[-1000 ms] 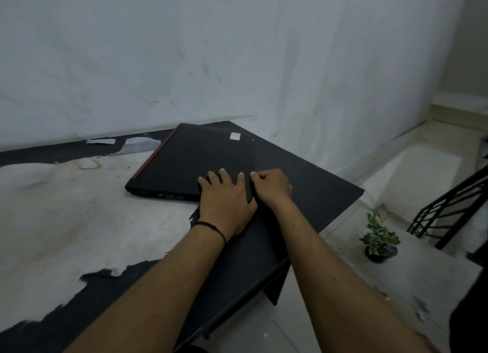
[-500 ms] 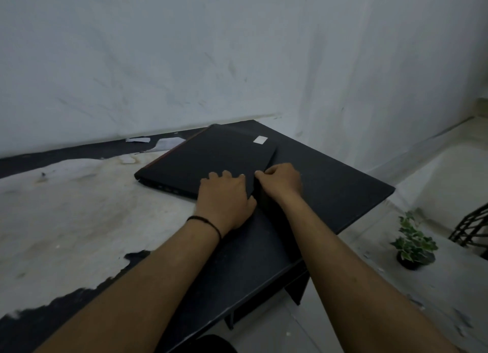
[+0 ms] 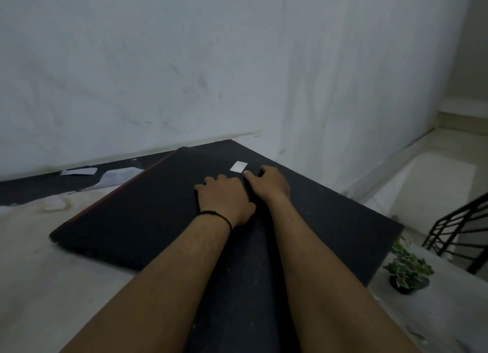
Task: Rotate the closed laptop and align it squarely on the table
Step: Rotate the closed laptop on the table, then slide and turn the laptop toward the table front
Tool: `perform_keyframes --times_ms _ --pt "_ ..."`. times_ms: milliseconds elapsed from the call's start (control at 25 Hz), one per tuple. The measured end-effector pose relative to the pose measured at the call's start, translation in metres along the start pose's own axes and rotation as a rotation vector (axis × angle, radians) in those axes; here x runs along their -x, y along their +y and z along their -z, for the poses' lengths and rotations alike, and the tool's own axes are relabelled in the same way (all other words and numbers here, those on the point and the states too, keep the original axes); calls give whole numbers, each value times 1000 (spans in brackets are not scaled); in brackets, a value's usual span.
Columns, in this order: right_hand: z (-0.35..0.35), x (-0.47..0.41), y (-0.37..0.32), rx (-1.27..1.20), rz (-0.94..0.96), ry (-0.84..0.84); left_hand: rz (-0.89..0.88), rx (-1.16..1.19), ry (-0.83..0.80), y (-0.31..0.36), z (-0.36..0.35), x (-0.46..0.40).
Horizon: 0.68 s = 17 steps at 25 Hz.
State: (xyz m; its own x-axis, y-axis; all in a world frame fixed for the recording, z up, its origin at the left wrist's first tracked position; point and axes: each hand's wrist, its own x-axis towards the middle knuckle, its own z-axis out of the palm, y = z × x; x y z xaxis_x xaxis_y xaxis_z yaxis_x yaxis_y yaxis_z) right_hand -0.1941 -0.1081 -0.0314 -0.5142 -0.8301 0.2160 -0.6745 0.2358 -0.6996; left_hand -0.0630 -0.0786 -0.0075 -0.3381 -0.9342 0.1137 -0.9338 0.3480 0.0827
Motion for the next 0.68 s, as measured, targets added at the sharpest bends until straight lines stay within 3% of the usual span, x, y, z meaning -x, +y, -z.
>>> perform_keyframes --times_ms 360,680 --pt "2 -43 -3 51 31 -120 -30 27 72 2 -1 -17" --pt "28 15 7 -66 -34 -21 -139 -136 23 3 18 35"
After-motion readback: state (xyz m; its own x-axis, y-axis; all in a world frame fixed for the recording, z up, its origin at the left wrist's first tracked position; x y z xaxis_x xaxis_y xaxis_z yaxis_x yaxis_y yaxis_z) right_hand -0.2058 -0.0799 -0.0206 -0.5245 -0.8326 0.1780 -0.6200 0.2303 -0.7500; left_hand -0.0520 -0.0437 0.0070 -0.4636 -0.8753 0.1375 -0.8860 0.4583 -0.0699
